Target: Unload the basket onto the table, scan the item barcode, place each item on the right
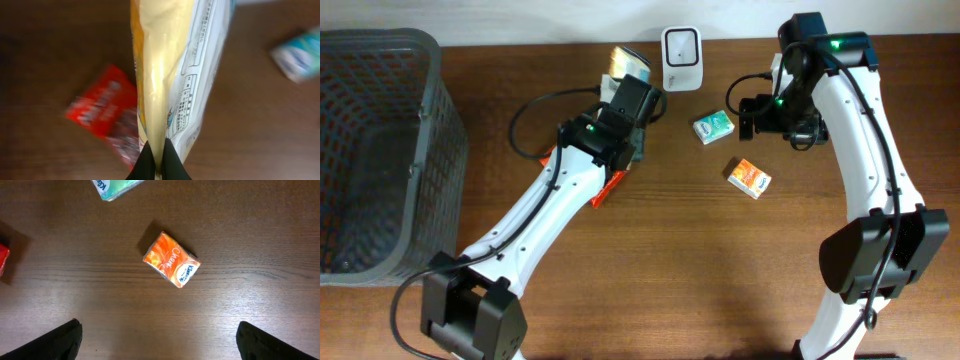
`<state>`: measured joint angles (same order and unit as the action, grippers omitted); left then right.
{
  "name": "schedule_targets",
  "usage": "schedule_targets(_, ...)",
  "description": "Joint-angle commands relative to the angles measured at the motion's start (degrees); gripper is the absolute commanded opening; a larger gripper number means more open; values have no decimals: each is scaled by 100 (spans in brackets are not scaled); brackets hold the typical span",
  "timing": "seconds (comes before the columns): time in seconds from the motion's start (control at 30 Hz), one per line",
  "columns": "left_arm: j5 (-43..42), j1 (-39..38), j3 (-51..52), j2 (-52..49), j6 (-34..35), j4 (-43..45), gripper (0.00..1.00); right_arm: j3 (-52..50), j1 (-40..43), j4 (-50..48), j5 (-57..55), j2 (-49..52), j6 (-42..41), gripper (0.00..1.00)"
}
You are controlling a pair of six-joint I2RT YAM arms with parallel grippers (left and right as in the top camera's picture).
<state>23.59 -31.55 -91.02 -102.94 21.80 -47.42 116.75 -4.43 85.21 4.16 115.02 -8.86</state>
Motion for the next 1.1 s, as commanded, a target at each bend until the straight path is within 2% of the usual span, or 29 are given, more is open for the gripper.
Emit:
schedule_targets(0.0, 2096, 9, -63, 68, -92, 415, 0, -33, 39, -44, -33, -42, -15, 98)
schedule_targets(0.07, 2190, 9, -63, -37, -116, 704, 0, -35, 39, -81, -31, -33, -17, 99)
schedule_targets(0.3, 2188, -339, -63, -1274, -177, 708, 0, -35, 79, -81, -31, -31, -48, 98)
schedule_targets(0.4, 1572, -704, -63, -1504, -175, 643, 5, -31, 455, -31, 146, -33, -273, 98)
schedule_targets(0.43, 1366, -767, -63, -1504, -175, 645, 11, -28, 575, -4, 280, -33, -269, 99)
schedule_targets(0.47, 1099, -857, -63, -1502, -175, 645, 23, -28, 802, 63, 479, -33, -249, 98)
schedule_targets(0.5, 734, -975, -63, -1502, -177, 643, 27, -28, 1016, 164, 599, -33, -184, 99)
schedule_targets(0.53, 422, -1058, -66, -1502, -177, 647, 43, -28, 1158, 247, 597, -33, -184, 98)
schedule_targets(0.57, 188, -1117, -66, -1502, -177, 647, 69, -28, 1224, 293, 597, -33, -184, 98)
schedule_targets(0.6, -48, -1158, -72, -1497, -177, 627, 78, -28, 1281, 352, 603, -33, -184, 99)
schedule_targets(0.73, -1154, -916, -866, -1169, -168, -212, 81, -28, 1296, 389, 1473, -33, 269, 98)
schedule_targets(0.83, -1182, -289, -1593, -713, 46, -1043, 80, -31, 1121, 109, 2234, -31, 264, 99)
schedule_targets(0.9, -1180, 278, -1633, -428, 136, -1342, 82, -74, 798, -269, 2218, -31, -262, 99)
schedule_targets(1.0, -1167, 984, -1633, -365, 225, -1696, 82, -376, 151, -1235, 1862, -13, -1672, 99)
schedule_targets(1.03, -953, 1187, -1631, -365, 422, -1871, 82, -509, -59, -1539, 1550, -2, -2229, 99)
schedule_targets(1.07, -507, 1412, -1628, -365, 761, -2120, 87, -691, -304, -1893, 1331, 11, -2710, 99)
